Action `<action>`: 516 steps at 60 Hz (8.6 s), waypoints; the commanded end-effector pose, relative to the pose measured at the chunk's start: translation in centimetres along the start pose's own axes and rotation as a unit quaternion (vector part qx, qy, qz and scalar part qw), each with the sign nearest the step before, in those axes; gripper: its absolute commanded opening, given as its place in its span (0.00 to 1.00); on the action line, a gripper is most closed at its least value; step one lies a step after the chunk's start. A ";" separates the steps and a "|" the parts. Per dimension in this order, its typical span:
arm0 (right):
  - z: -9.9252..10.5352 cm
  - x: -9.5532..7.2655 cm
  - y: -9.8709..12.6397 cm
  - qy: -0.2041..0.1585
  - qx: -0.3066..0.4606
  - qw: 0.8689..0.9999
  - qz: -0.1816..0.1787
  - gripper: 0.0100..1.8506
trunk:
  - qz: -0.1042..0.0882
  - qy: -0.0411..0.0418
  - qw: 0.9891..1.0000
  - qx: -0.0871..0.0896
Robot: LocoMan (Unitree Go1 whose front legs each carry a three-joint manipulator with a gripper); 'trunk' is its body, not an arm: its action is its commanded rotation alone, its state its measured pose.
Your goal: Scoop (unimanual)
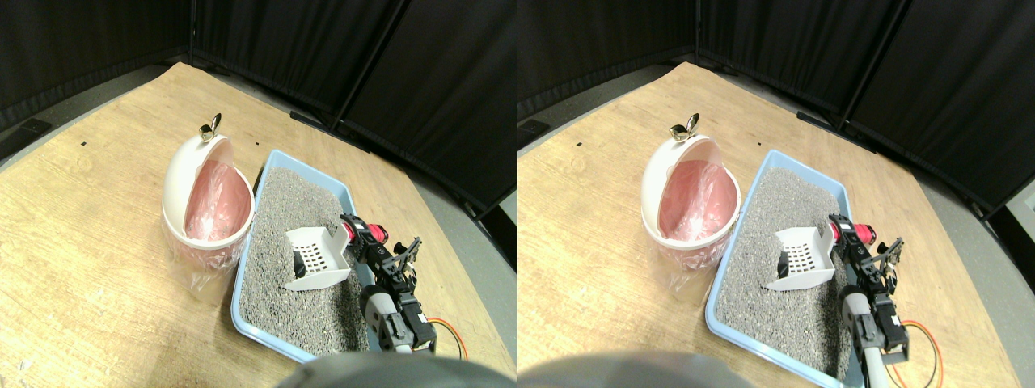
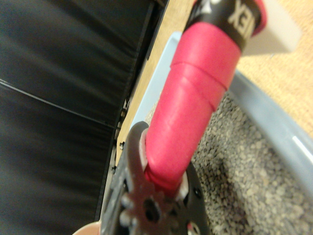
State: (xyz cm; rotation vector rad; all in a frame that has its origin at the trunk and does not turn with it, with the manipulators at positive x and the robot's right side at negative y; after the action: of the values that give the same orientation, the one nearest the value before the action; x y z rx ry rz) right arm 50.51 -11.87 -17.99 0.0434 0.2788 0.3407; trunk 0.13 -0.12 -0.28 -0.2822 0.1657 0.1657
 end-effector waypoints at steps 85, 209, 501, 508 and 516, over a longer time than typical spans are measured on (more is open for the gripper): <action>8.2 -0.1 -0.9 -0.218 0.263 0.939 0.032 0.03 | 0.015 -0.060 0.998 -0.014; 10.8 0.6 2.2 -0.169 -0.028 0.984 0.052 0.03 | 0.049 -0.049 0.997 -0.042; 7.1 -2.0 -5.2 -0.176 0.045 0.980 -0.083 0.03 | -0.016 -0.038 0.999 0.022; 6.0 -2.5 -5.7 -0.170 0.054 0.979 -0.096 0.03 | -0.021 -0.037 0.999 0.027; 4.6 -2.7 -6.0 -0.168 0.066 0.979 -0.098 0.03 | -0.024 -0.035 0.999 0.030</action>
State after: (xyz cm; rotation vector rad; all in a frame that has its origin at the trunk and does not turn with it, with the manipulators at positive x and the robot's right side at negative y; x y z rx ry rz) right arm 51.40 -18.75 -13.97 0.1634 0.0329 0.0863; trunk 0.42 -0.19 -0.51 -0.2167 0.1170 0.1267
